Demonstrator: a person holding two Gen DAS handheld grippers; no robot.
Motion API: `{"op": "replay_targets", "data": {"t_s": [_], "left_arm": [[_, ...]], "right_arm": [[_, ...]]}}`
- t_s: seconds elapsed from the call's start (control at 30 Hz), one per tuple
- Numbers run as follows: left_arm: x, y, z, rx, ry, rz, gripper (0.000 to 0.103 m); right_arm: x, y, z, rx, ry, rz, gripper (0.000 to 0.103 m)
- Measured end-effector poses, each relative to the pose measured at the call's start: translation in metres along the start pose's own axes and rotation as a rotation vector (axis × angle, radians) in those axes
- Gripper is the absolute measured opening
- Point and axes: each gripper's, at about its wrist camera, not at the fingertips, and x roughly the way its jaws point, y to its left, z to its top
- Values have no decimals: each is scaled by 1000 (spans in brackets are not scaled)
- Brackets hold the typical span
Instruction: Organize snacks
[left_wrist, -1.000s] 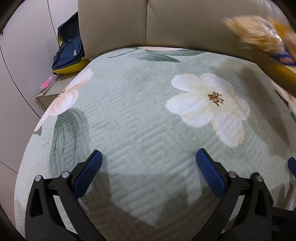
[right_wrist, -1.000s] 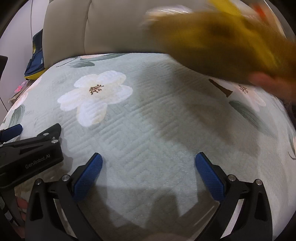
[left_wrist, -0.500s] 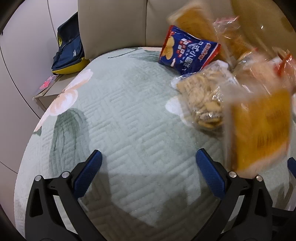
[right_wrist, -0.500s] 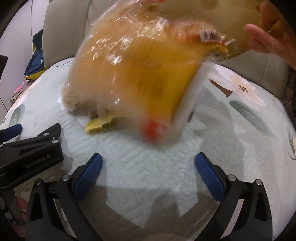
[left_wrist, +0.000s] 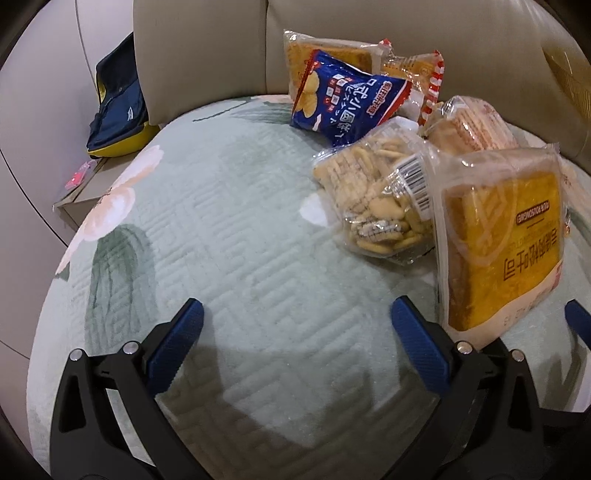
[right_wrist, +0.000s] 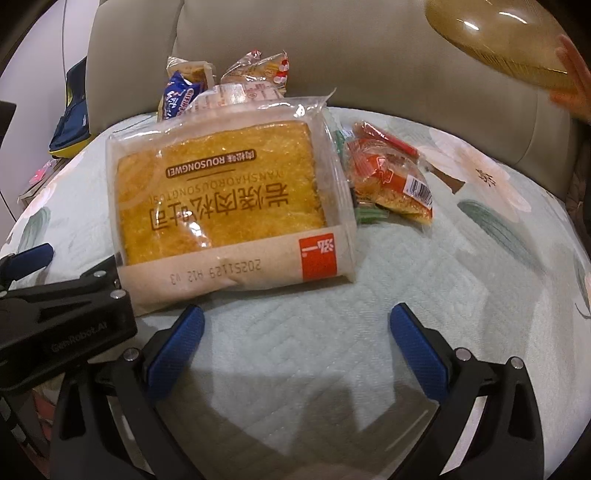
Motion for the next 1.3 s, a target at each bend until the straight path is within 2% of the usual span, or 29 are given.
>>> {"op": "replay_targets", "data": {"t_s": [0.77,1.13,1.3], "left_arm": [[-1,-1,0,-4,5,7,100],[-5,-6,0,-30,13,36,100],[-11,-2,-5,-38,4,-27,100]], "right_arm": [[-1,2,-1,1,-1,-2,98],[-2,2,0,1,3,-3,98],[-1,3,0,1,5,-2,98]]}}
